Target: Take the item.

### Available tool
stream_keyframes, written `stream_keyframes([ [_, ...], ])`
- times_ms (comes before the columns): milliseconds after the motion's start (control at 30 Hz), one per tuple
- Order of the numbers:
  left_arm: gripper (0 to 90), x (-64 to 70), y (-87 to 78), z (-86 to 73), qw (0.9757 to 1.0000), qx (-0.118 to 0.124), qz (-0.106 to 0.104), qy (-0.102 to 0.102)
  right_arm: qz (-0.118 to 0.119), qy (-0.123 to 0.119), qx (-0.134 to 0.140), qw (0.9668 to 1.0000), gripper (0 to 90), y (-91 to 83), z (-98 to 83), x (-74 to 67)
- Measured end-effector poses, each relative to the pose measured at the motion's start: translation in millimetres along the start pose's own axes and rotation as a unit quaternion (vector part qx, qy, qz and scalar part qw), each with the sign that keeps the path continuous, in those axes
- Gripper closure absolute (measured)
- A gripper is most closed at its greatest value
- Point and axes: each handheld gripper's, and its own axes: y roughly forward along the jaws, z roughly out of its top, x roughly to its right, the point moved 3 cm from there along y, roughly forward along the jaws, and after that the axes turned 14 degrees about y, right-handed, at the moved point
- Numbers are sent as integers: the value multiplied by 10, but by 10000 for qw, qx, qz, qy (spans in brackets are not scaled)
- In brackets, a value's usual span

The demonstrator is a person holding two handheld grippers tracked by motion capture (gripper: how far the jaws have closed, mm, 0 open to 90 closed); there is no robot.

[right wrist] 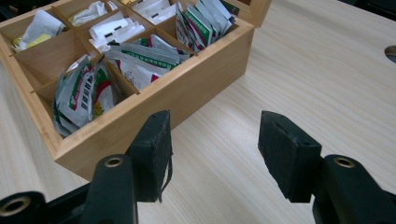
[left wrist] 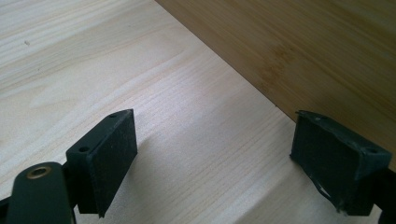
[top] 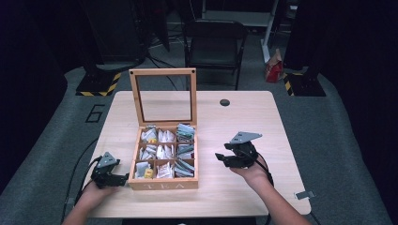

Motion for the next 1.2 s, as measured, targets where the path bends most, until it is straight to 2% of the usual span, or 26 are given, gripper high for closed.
stream_keyframes([
  [33,138,8,2,0,10000,8,-18,-55,30,-19,9,10000,438,1,13,-15],
  [67,139,-3,-1,0,10000,-3,4,18,43,-23,-2,10000,441,1,21,-28],
  [133,138,-5,-2,0,10000,-6,13,35,94,-60,4,9999,446,5,44,-59],
  [167,138,6,1,0,10000,4,-7,-34,101,-85,6,9999,448,9,56,-78],
  [200,138,-6,-2,0,10000,-10,13,39,133,-103,7,9999,450,16,64,-95],
  [333,139,10,2,0,10000,8,-21,-65,181,-161,2,9997,482,38,92,-150],
  [400,139,1,-1,0,10000,-2,0,0,244,-239,5,9994,491,52,109,-181],
  [433,138,6,1,0,10000,6,-4,-37,250,-263,5,9993,495,56,113,-189],
  [500,138,-5,-2,0,10000,-9,11,35,294,-272,0,9992,498,69,127,-219],
  [533,139,6,1,0,10000,5,-10,-40,305,-278,9,9991,499,77,133,-231],
  [633,138,-1,0,0,10000,0,0,7,357,-256,7,9990,492,101,148,-258],
  [667,138,6,1,0,10000,6,-6,-37,365,-241,4,9990,490,107,151,-265],
  [700,138,-3,-1,0,10000,-3,9,23,376,-285,14,9989,484,124,156,-278],
  [733,139,11,1,0,10000,7,-15,-65,388,-290,6,9988,483,131,154,-286],
  [800,138,12,2,0,10000,8,-26,-74,397,-303,-6,9988,484,156,154,-309],
  [867,139,-2,0,0,10000,-2,2,14,448,-335,-28,9984,489,176,157,-336],
  [933,139,8,2,0,10000,6,-16,-53,464,-352,-18,9983,489,191,162,-362],
  [967,138,-1,-1,0,10000,-2,4,10,477,-363,-16,9982,491,200,165,-376],
  [1067,138,6,1,0,10000,6,-6,-40,504,-411,-23,9979,494,226,171,-411],
  [1167,139,-1,0,0,10000,-1,1,7,521,-444,-63,9976,497,249,172,-434],
  [1200,138,8,1,0,10000,6,-12,-47,531,-460,-74,9975,498,252,172,-437],
])
